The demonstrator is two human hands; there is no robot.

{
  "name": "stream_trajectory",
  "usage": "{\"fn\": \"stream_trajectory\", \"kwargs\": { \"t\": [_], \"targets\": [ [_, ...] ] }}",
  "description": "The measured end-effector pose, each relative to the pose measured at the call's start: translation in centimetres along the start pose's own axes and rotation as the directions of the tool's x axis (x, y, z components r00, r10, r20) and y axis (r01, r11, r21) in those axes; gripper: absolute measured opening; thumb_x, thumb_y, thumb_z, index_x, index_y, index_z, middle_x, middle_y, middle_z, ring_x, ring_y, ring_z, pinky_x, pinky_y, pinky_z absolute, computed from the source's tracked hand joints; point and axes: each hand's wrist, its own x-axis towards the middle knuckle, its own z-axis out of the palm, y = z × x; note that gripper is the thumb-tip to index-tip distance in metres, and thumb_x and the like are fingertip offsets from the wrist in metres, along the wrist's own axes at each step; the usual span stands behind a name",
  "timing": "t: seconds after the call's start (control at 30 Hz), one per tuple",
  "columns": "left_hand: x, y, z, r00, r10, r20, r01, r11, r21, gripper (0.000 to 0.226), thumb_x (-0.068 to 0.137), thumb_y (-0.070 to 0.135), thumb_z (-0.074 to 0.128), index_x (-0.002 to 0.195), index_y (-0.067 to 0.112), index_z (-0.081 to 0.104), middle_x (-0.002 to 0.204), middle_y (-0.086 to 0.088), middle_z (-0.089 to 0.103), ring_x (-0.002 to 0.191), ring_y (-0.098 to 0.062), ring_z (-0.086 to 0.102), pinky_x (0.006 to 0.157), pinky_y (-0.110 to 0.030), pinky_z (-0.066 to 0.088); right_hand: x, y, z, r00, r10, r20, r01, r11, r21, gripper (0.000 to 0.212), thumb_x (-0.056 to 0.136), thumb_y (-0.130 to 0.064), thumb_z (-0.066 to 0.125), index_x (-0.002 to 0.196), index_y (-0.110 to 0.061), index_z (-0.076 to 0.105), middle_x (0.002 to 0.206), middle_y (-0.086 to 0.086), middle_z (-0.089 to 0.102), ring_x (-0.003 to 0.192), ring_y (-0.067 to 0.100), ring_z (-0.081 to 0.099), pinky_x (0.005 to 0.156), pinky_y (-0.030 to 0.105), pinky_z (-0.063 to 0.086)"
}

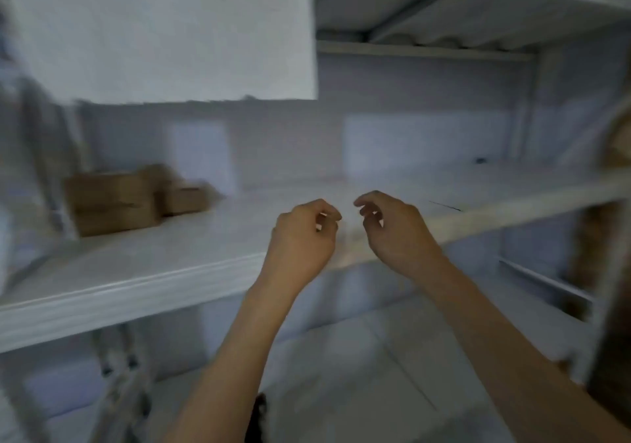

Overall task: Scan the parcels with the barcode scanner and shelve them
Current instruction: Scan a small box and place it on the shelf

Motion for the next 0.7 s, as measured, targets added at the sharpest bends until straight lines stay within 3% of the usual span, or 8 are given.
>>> {"fn": "stream_trajectory", "kwargs": {
  "t": [0.13, 0.3, 0.43, 0.53, 0.7],
  "targets": [
    [-3.2, 5.9, 10.2, 0.974, 0.132, 0.184, -0.098, 0.978, -0.185, 0.019, 0.092, 0.02, 0.054, 0.09, 0.033, 0.067, 0.098, 0.009, 0.071, 0.086, -0.008, 0.066, 0.081, -0.025, 0.052, -8.1, 7.2, -6.3, 0.964, 0.261, -0.052, -0.266, 0.947, -0.178, 0.029, 0.096, -0.008, 0.047, 0.118, -0.015, 0.063, 0.102, 0.005, 0.07, 0.091, 0.022, 0.065, 0.084, 0.032, 0.052],
    [-6.5, 14.8, 21.8, 0.867, 0.271, 0.418, -0.147, 0.941, -0.304, 0.02, 0.094, 0.018, 0.051, 0.1, 0.021, 0.07, 0.105, -0.001, 0.071, 0.096, -0.022, 0.065, 0.087, -0.033, 0.052, -16.5, 14.1, -15.8, 0.844, 0.511, -0.165, -0.534, 0.768, -0.353, 0.03, 0.096, -0.013, 0.045, 0.12, -0.018, 0.062, 0.1, 0.007, 0.071, 0.091, 0.026, 0.066, 0.071, 0.027, 0.045],
    [-10.7, 21.2, 29.2, 0.77, 0.348, 0.535, -0.141, 0.91, -0.389, 0.021, 0.093, 0.017, 0.051, 0.095, 0.019, 0.071, 0.099, -0.003, 0.072, 0.094, -0.026, 0.065, 0.081, -0.031, 0.05, -23.7, 17.6, -23.6, 0.698, 0.669, -0.255, -0.709, 0.594, -0.38, 0.027, 0.099, -0.011, 0.042, 0.12, -0.011, 0.06, 0.084, 0.013, 0.066, 0.071, 0.031, 0.06, 0.06, 0.029, 0.042],
    [-14.9, 26.2, 34.7, 0.669, 0.397, 0.629, -0.122, 0.893, -0.434, 0.019, 0.094, 0.021, 0.051, 0.096, 0.019, 0.07, 0.101, -0.005, 0.071, 0.093, -0.025, 0.064, 0.079, -0.031, 0.052, -29.5, 20.7, -29.1, 0.533, 0.77, -0.351, -0.835, 0.411, -0.364, 0.024, 0.102, -0.009, 0.039, 0.114, -0.008, 0.059, 0.072, 0.009, 0.056, 0.059, 0.022, 0.05, 0.054, 0.036, 0.044],
    [-20.9, 33.9, 43.2, 0.546, 0.448, 0.708, -0.133, 0.881, -0.455, 0.022, 0.094, 0.022, 0.046, 0.095, 0.019, 0.068, 0.099, -0.004, 0.068, 0.091, -0.027, 0.063, 0.076, -0.033, 0.051, -37.9, 27.1, -36.7, 0.351, 0.83, -0.433, -0.927, 0.244, -0.284, 0.03, 0.101, -0.008, 0.039, 0.118, 0.001, 0.062, 0.073, 0.017, 0.055, 0.048, 0.016, 0.028, 0.045, 0.026, 0.023]
  ]
}}
